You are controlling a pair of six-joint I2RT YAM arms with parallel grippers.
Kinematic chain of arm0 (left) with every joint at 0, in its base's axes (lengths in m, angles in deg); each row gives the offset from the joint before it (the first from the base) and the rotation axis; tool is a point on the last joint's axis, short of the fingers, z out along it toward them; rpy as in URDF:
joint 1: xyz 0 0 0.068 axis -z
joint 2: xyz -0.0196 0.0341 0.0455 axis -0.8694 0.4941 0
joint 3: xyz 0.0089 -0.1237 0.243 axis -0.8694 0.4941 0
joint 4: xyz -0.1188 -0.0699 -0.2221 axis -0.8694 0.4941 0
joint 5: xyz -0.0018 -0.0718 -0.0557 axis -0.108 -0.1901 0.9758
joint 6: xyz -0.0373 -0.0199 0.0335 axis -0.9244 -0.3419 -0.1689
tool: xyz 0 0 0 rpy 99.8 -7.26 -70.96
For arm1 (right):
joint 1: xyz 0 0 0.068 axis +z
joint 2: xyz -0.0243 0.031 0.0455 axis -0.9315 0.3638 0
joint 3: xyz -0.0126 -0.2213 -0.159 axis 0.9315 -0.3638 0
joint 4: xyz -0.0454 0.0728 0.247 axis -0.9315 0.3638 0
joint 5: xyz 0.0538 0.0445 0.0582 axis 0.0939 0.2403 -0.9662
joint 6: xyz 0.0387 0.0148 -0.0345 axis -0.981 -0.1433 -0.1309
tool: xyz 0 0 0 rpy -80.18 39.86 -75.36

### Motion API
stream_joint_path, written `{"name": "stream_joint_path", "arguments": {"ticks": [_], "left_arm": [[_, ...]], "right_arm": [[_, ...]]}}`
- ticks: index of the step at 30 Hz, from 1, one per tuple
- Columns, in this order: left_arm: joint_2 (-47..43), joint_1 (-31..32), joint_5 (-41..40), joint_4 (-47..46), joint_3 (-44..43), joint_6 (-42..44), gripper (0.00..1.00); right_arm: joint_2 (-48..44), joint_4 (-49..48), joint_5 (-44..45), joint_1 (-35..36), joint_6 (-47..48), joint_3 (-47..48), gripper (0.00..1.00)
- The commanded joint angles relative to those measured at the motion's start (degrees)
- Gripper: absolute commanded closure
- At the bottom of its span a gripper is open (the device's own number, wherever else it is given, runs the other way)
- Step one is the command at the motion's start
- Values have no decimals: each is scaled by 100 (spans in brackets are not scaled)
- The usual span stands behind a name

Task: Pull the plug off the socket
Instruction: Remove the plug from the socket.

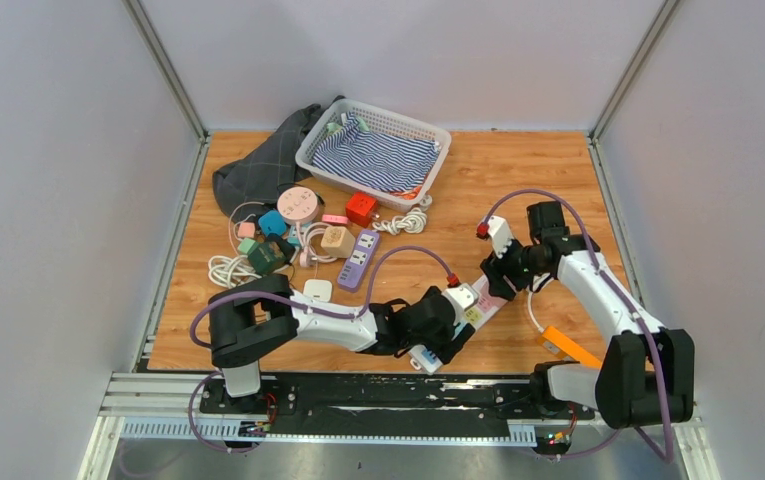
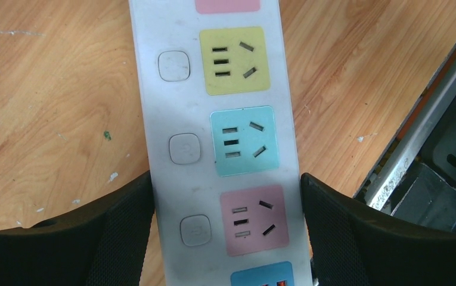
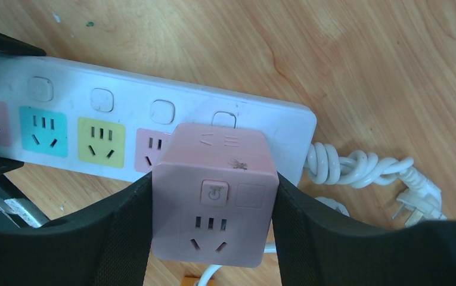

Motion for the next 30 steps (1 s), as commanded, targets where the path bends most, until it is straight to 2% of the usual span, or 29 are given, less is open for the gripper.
{"name": "stream_joint_path", "arguments": {"ticks": [1,4,9,10,14,19,22,26,30], "left_arm": [[78,-43,-201,173,107,139,100],[82,-43,-205,170,99,140,100],[77,-47,-213,171,107,135,100],[77,-44,-221,174,107,137,100],[69,-52,-231,173,107,131,100],[62,-52,-231,166,120,113,100],[68,-45,-239,170,116,113,100],[71,-51,-251,170,114,110,100],[34,-52,-284,170,134,83,100]], "right_arm": [[-238,-287,961,-139,-335,-103,100],[-251,-147,415,-141,-203,-115,100],[-65,1029,-1955,157,1049,-105,100],[-5,1209,-2072,290,1161,-53,100],[80,1225,-1874,418,1100,2,100],[-163,-36,404,120,-144,-27,100],[-345,-268,740,-188,-406,-80,100],[-470,-285,426,-237,-282,-177,100],[-258,501,-1207,-17,497,-183,100]]}}
